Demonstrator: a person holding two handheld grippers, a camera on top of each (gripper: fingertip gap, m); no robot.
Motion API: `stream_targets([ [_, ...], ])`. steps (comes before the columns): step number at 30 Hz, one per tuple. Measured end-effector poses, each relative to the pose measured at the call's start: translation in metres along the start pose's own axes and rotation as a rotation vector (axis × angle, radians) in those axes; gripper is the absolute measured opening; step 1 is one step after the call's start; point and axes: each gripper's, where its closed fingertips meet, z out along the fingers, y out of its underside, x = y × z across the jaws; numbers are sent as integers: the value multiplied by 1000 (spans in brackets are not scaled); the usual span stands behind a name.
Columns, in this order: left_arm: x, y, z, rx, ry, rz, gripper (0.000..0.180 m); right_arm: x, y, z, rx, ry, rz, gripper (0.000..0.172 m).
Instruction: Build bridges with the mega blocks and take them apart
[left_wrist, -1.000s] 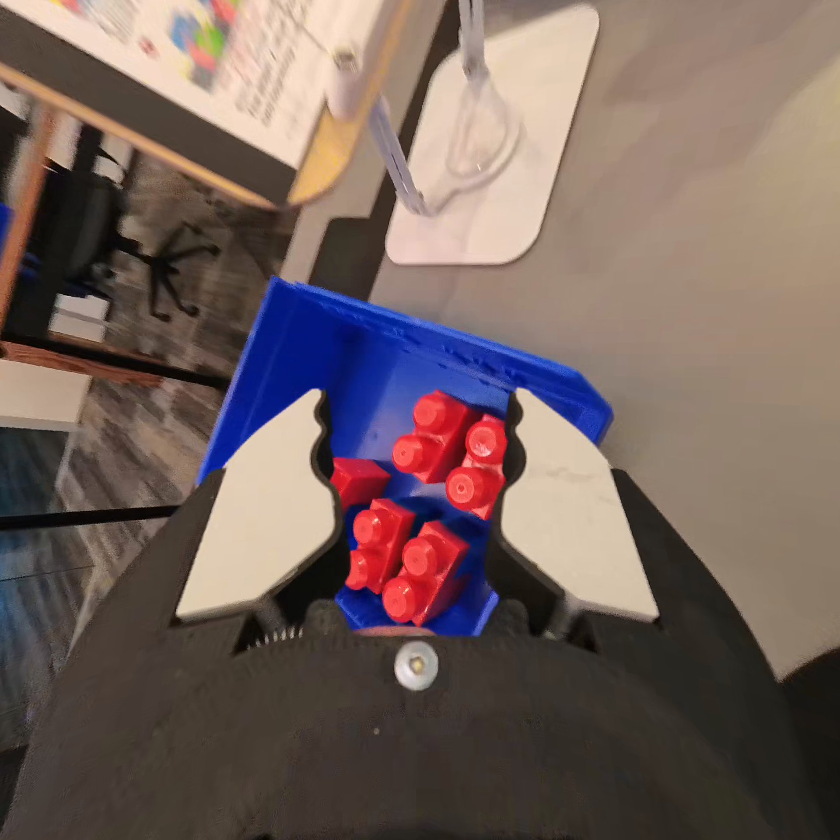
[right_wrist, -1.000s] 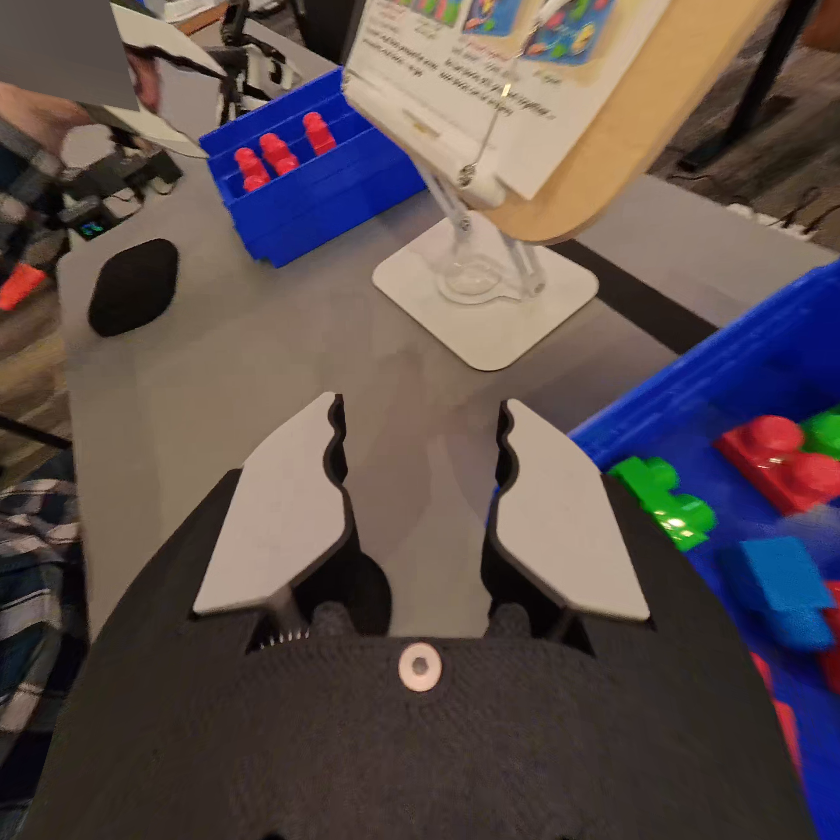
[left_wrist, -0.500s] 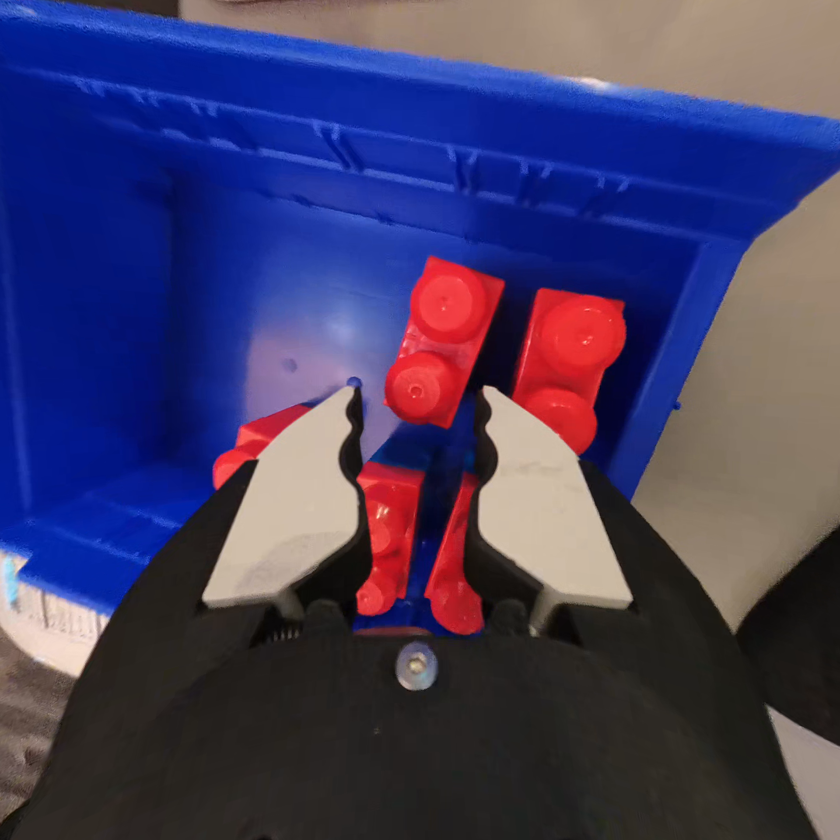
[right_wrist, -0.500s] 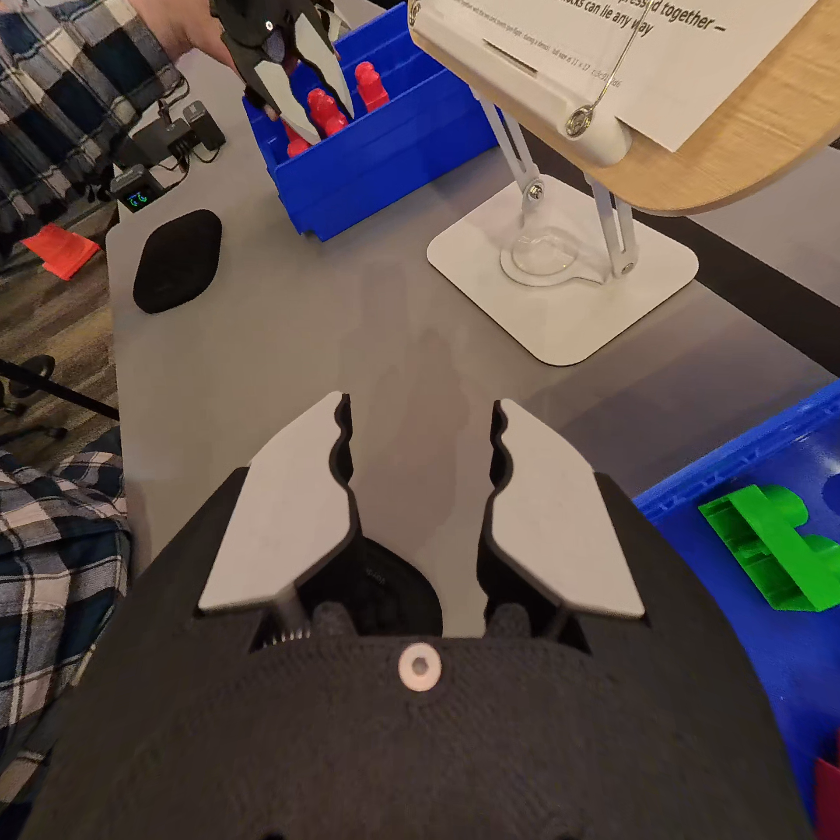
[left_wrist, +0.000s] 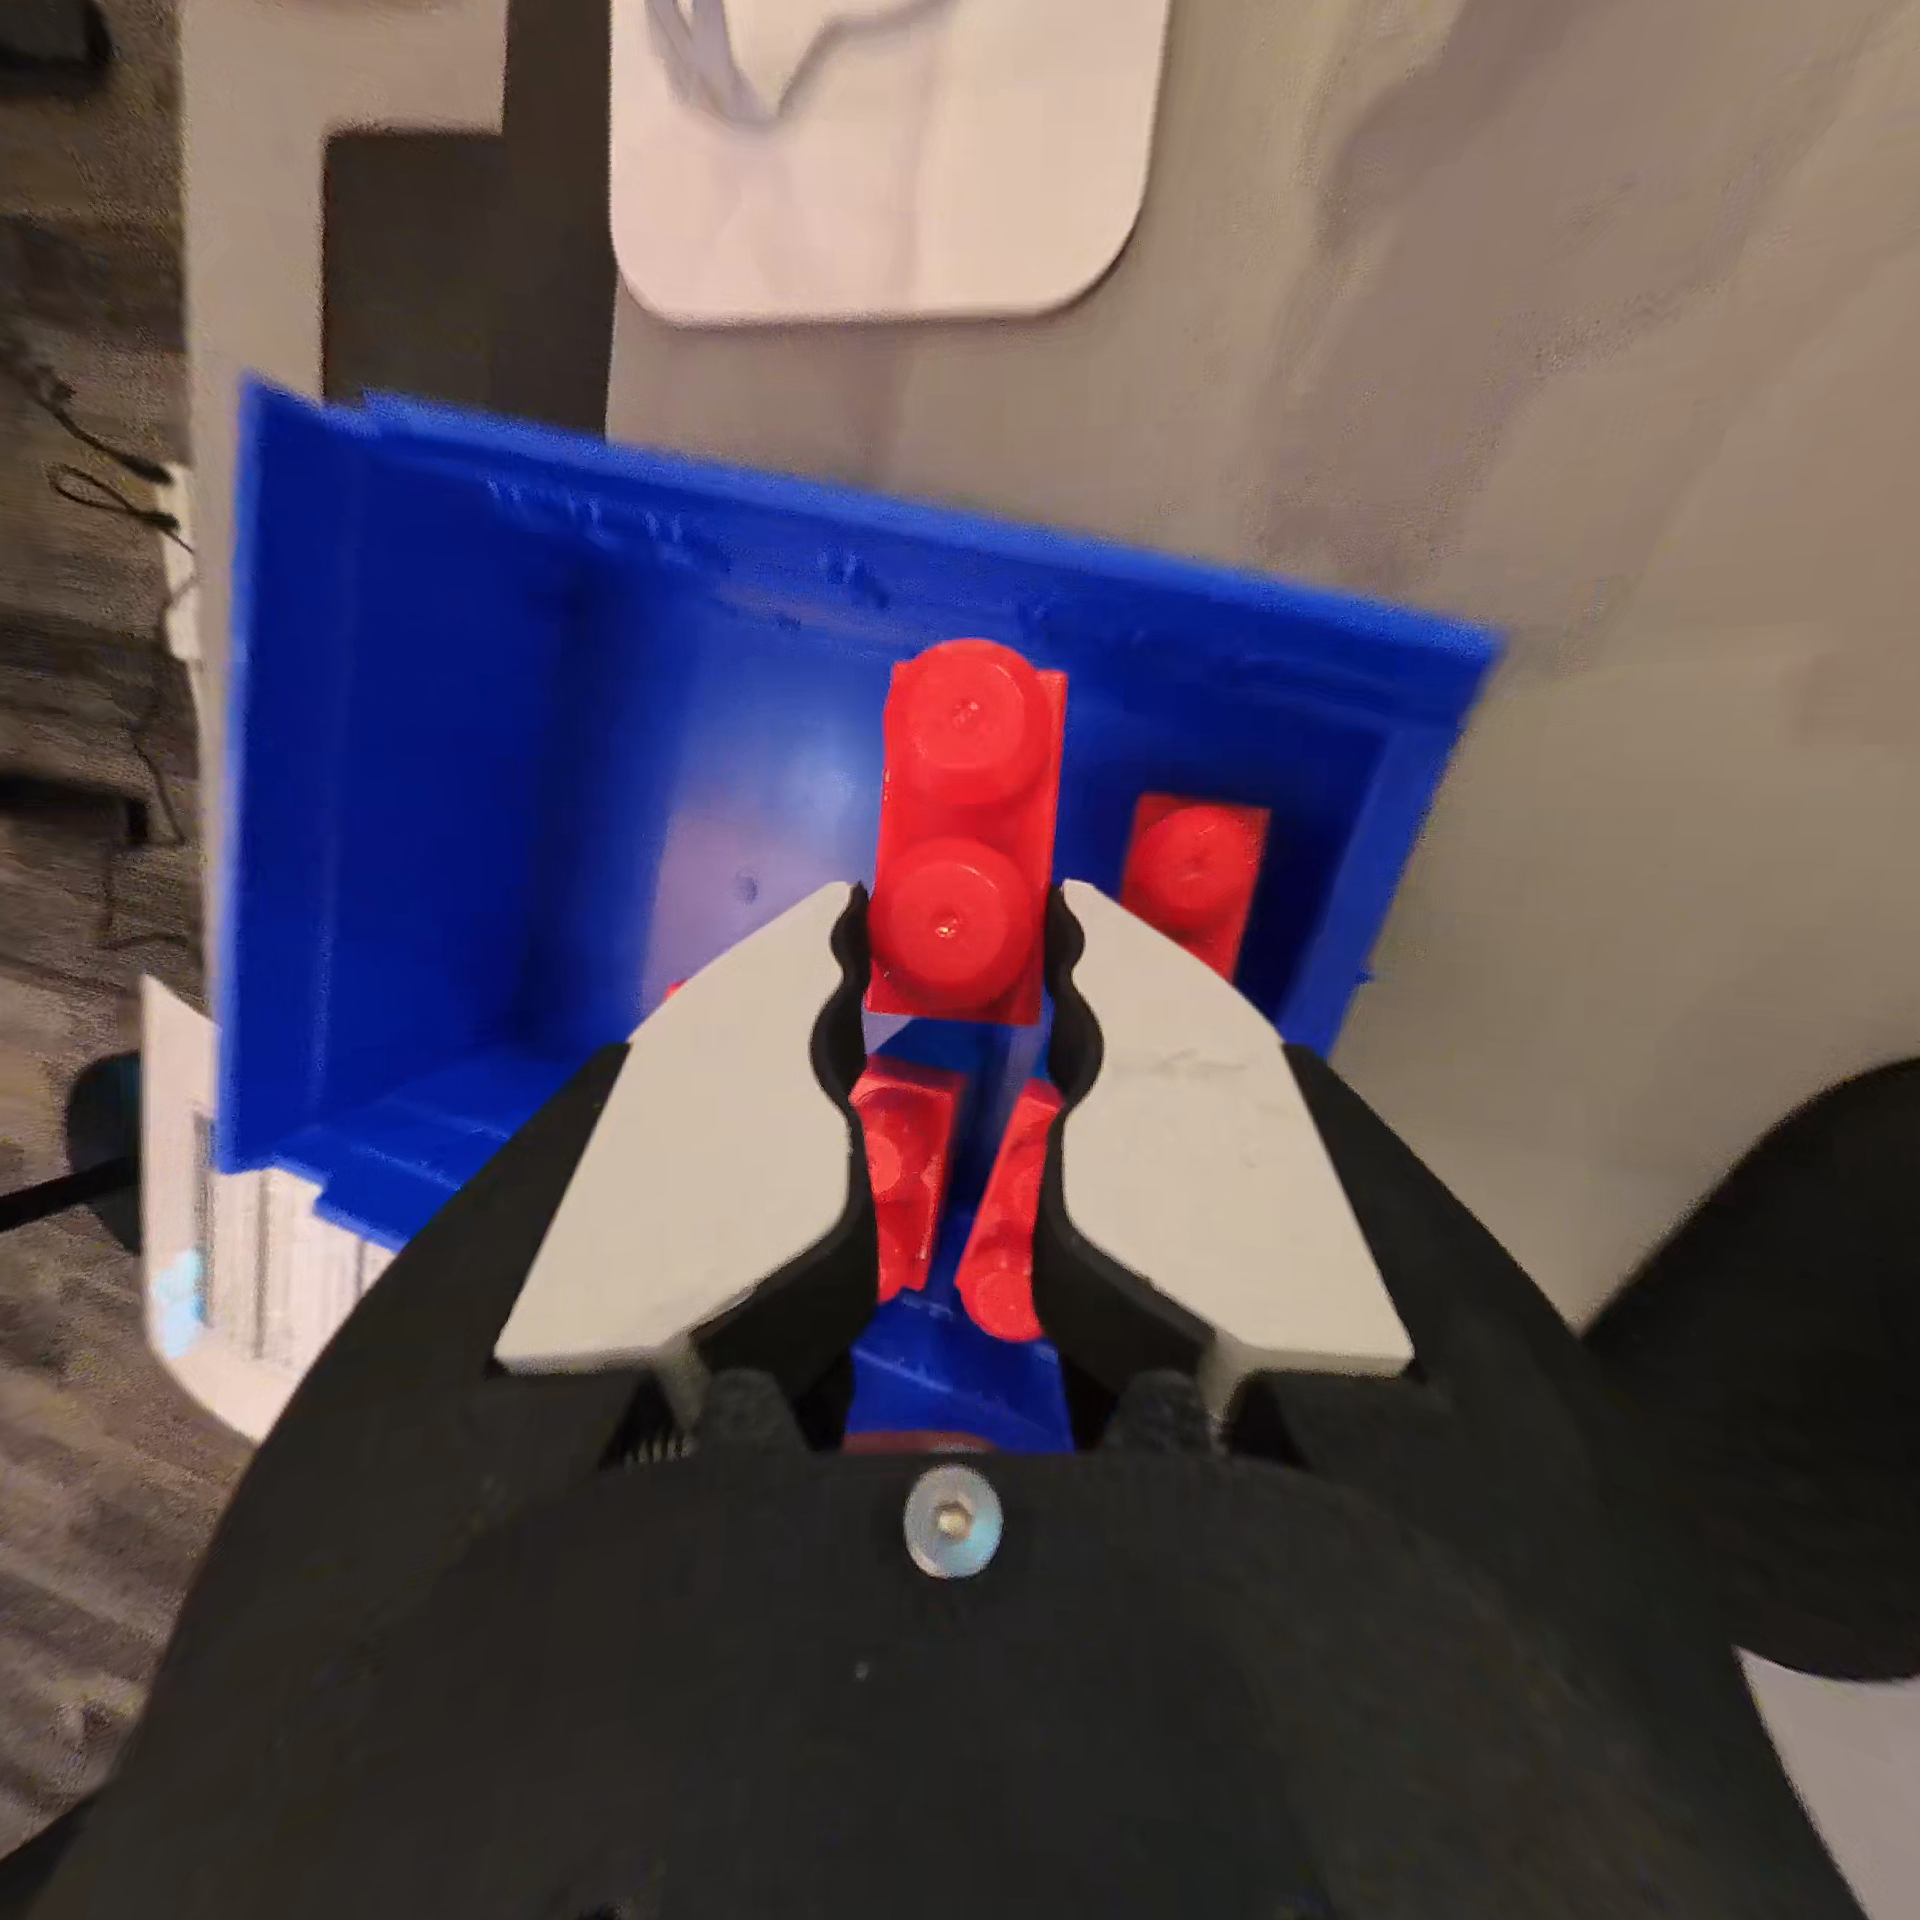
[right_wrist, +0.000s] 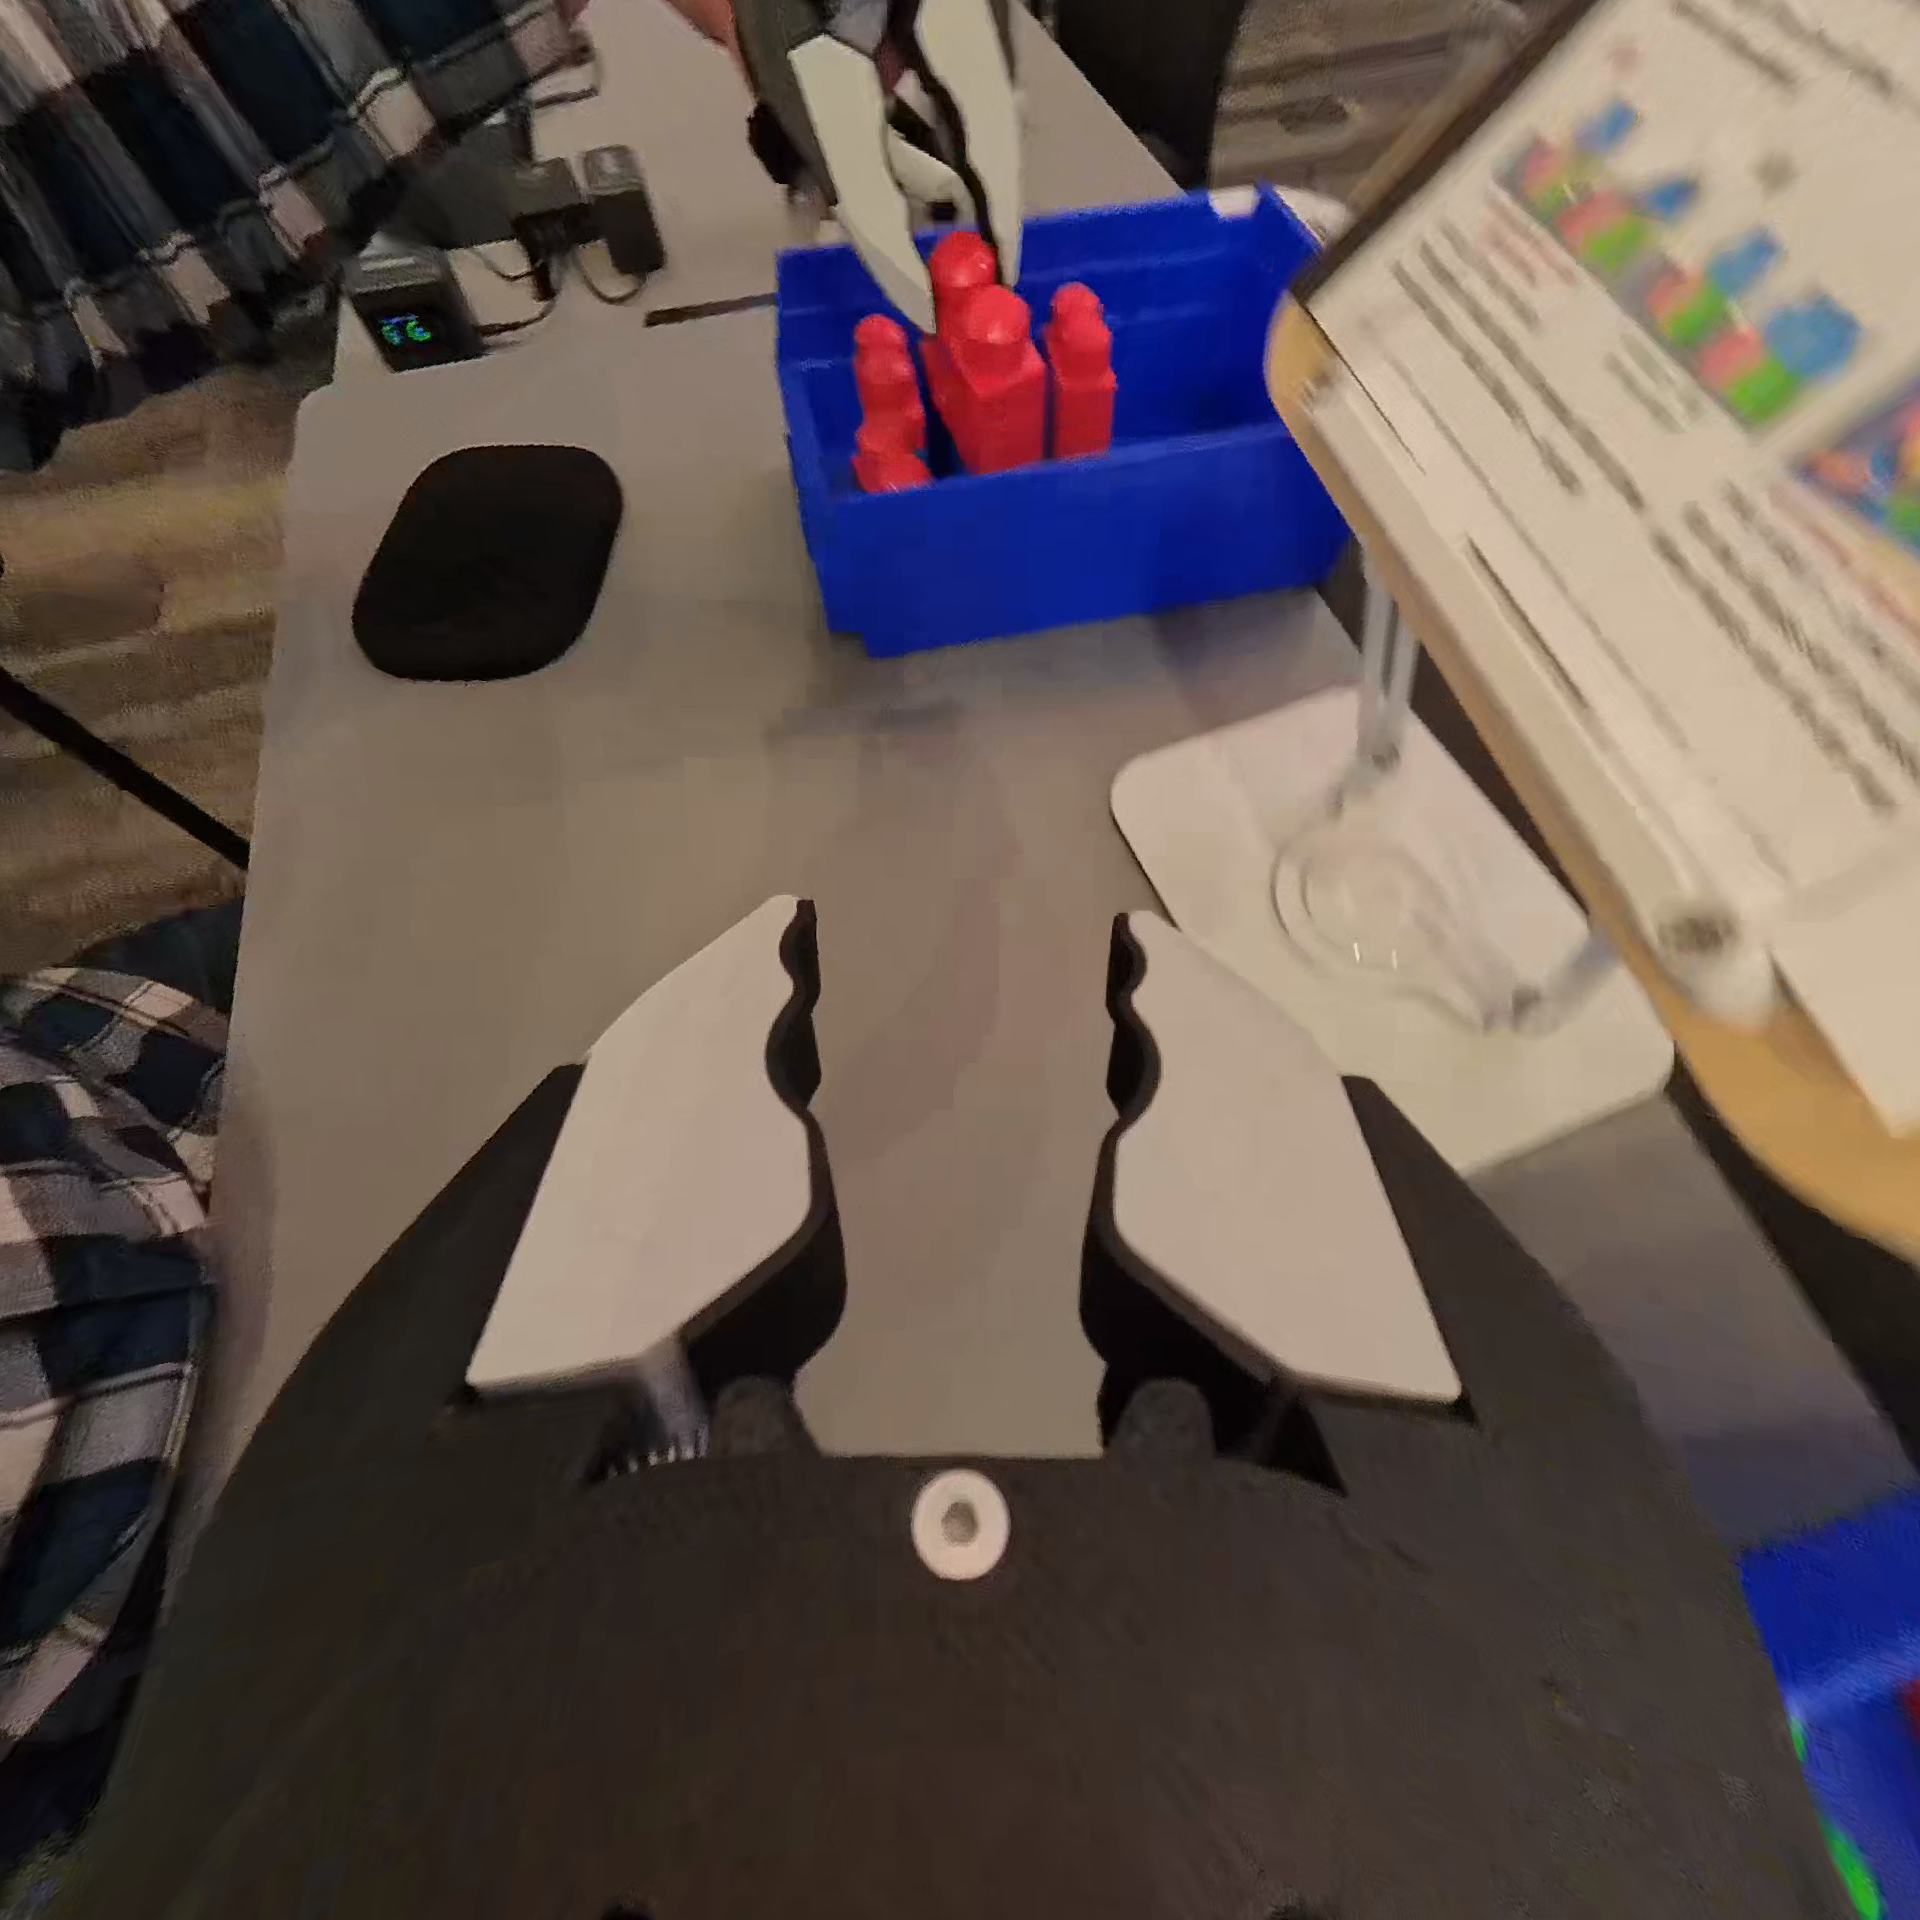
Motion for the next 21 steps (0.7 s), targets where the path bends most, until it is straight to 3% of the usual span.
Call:
stream_targets([
  [6, 55, -106, -47, 38, -9, 171, 31, -37, -65, 58, -4, -12, -213, 56],
  [11, 99, -177, -54, 68, 59, 272, 30, -41, -79, 81, -51, -12, -242, 51],
  [15, 119, -214, -56, 101, 92, 314, 30, -46, -71, 76, -75, -15, -260, 35],
  [21, 125, -246, -61, 157, 79, 338, 31, -41, -72, 44, -30, 4, -223, 35],
])
